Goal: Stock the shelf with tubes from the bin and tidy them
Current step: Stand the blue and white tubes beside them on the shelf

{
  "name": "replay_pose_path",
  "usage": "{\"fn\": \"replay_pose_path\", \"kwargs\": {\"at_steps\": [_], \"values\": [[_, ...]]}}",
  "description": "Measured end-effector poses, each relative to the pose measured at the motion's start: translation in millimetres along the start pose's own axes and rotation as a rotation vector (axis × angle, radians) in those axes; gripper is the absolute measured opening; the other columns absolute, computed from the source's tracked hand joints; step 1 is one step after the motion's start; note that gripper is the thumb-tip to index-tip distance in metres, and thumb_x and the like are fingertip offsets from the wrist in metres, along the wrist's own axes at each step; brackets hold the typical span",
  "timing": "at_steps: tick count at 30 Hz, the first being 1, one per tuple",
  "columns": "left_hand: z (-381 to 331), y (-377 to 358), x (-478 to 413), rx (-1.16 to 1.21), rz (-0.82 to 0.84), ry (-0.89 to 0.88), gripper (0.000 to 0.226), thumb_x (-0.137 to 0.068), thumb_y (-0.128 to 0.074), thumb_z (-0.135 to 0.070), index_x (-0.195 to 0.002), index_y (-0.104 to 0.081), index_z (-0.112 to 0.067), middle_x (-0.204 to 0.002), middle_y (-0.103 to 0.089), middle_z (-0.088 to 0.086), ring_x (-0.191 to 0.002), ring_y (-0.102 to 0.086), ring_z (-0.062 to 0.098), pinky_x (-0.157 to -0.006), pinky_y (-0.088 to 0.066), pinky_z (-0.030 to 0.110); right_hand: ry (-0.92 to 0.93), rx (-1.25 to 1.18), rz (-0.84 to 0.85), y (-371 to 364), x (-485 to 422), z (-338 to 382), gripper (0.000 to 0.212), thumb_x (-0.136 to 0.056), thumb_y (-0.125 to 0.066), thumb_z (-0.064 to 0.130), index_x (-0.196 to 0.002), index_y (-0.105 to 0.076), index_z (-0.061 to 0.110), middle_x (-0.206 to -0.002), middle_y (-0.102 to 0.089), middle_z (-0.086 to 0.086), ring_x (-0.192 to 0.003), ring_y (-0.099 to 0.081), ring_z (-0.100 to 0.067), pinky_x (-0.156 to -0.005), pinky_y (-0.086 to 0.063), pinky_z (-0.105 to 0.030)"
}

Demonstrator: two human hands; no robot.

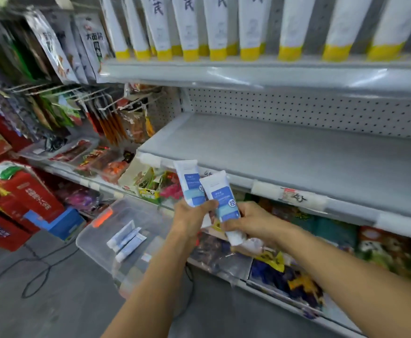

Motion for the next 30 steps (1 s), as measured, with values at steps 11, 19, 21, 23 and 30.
{"fn": "replay_pose_path", "kwargs": {"at_steps": [11,19,21,23,30], "values": [[-73.7,-232.0,164.4,-0.048,0.164,-0.299,0.018,-0.080,-0.074,-0.003,-0.095,-0.071,-0.012,-0.089,-0.076,0.003,-0.076,-0.072,0.017,-0.068,-0.059,0.031,0.245,0.234,-0.213,204.3,211.9,16.1,0.031,-0.087,-0.068,0.011,-0.118,-0.063,0.012,-0.103,-0.070,0.001,-0.090,-0.066,-0.013,-0.074,-0.057,-0.024],[-133.2,-357.6,263.5,-0.073,0.235,-0.464,0.005,-0.089,-0.063,-0.011,-0.087,-0.065,-0.015,-0.065,-0.066,0.000,-0.047,-0.057,0.004,-0.045,-0.044,0.017,0.307,0.202,-0.344,304.6,341.3,31.4,0.028,-0.086,-0.060,0.007,-0.109,-0.063,0.023,-0.097,-0.067,-0.002,-0.080,-0.061,-0.012,-0.059,-0.053,-0.026],[-144.1,-386.6,281.1,-0.039,0.289,-0.457,0.015,-0.088,-0.059,-0.010,-0.102,-0.061,-0.016,-0.081,-0.067,0.004,-0.061,-0.059,0.012,-0.051,-0.048,0.024,0.352,0.185,-0.414,328.7,370.9,40.6,0.027,-0.086,-0.061,0.008,-0.105,-0.062,0.027,-0.102,-0.069,-0.004,-0.085,-0.063,-0.016,-0.066,-0.056,-0.032],[-153.5,-411.3,295.4,-0.027,0.330,-0.465,0.025,-0.083,-0.057,-0.017,-0.108,-0.053,-0.020,-0.092,-0.064,0.006,-0.074,-0.059,0.019,-0.062,-0.052,0.038,0.398,0.152,-0.492,352.9,396.9,48.4,0.028,-0.087,-0.063,0.009,-0.109,-0.062,0.026,-0.104,-0.069,-0.005,-0.089,-0.066,-0.021,-0.069,-0.058,-0.039],[-181.9,-473.7,313.9,-0.107,0.359,-0.576,0.028,-0.092,-0.054,-0.015,-0.117,-0.042,-0.018,-0.100,-0.061,0.000,-0.090,-0.061,0.018,-0.082,-0.053,0.040,0.544,0.070,-0.845,442.6,466.8,79.9,0.023,-0.088,-0.066,0.007,-0.105,-0.061,0.021,-0.099,-0.071,-0.002,-0.082,-0.068,-0.017,-0.063,-0.061,-0.032]]}}
Point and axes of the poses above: each hand's wrist, its own x-axis away from the middle knuckle, its own y-axis out of the back of the hand, z = x × y, the point moved 10 cm from there along -x, towards the middle knuckle
